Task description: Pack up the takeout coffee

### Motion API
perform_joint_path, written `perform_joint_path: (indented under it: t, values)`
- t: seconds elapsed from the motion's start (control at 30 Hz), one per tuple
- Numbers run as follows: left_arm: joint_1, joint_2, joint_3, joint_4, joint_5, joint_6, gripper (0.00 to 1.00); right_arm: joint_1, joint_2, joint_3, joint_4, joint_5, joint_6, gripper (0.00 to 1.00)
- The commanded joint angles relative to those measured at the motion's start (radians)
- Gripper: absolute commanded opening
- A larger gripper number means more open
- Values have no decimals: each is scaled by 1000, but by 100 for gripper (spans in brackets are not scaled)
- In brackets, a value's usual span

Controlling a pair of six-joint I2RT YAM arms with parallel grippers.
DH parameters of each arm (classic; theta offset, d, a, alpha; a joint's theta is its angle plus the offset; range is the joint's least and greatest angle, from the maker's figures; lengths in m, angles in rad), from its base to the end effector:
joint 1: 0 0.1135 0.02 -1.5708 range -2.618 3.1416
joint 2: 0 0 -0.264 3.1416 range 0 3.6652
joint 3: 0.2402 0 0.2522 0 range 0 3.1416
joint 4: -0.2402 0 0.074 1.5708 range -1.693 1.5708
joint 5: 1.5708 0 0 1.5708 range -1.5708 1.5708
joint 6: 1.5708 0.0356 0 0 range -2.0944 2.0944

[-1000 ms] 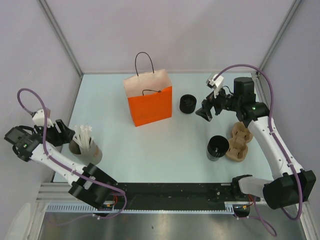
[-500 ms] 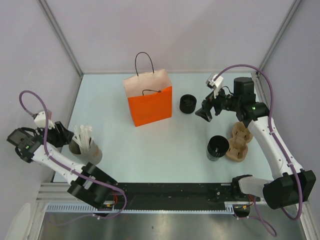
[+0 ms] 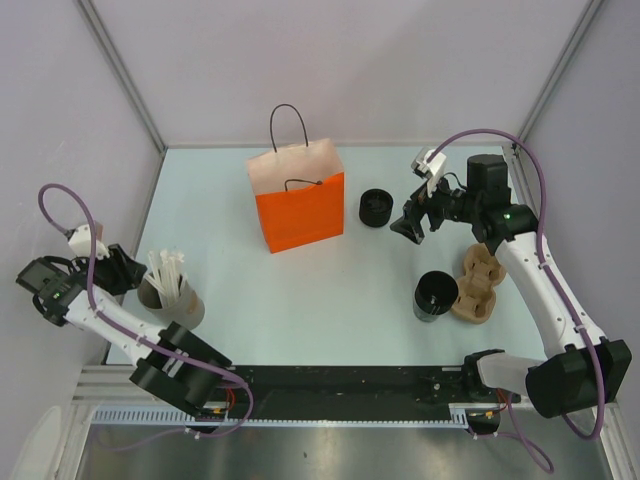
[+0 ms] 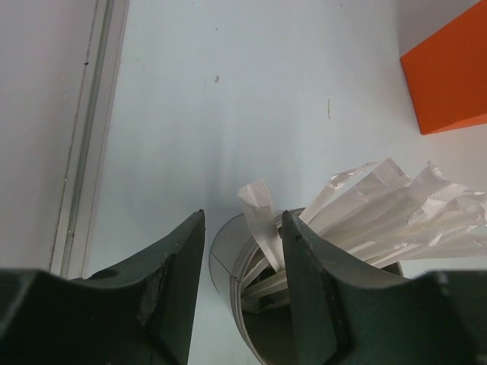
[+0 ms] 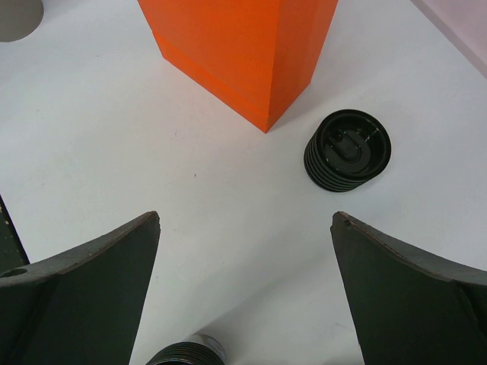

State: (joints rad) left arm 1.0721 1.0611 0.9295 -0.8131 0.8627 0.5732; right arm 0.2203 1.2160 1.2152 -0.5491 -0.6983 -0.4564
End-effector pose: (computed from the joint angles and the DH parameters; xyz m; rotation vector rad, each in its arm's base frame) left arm 0.1188 0.1617 0.2926 -0.2159 2.1191 -0.1598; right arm 0.2484 0.0791 0.3679 -1.0435 1.7430 0.5884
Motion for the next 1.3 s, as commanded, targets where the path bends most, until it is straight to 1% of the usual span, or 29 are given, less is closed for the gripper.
perform_joint_path:
  t: [0.0, 0.1, 0.2, 0.37, 0.43, 0.53, 0.67, 0.73, 0.97, 1.2, 1.27]
  values:
    - [-8, 0, -12, 61, 47, -22, 49, -4, -1, 1, 12, -23, -11, 99]
    - [-23, -1, -20, 81, 38, -36, 45, -2, -1, 1, 12, -24, -13, 99]
    - [-31, -12, -24, 88, 36, -42, 39, -4, 0, 1, 12, -26, -13, 99]
    - [-49, -29, -31, 95, 32, -50, 26, -2, 2, 1, 11, -26, -13, 99]
    - [-52, -36, -29, 94, 32, -50, 19, -2, -1, 1, 9, -27, -13, 99]
    - [-54, -47, -17, 83, 38, -50, 13, -4, -3, 1, 9, -27, -13, 99]
    - [-55, -76, 0, 60, 52, -53, 12, -4, -4, 1, 8, -30, -16, 99]
    - [-57, -87, 18, 39, 65, -55, 9, -6, -4, 1, 8, -32, -16, 99]
    - [-64, -168, 77, 19, 87, -93, 8, -4, -13, 1, 6, -36, -16, 99]
    - [-75, -259, 152, 103, 72, -188, 9, -4, -18, 1, 6, -40, -14, 99]
    - [-83, -271, 198, 121, 78, -228, 10, -6, -21, 1, 8, -40, -14, 99]
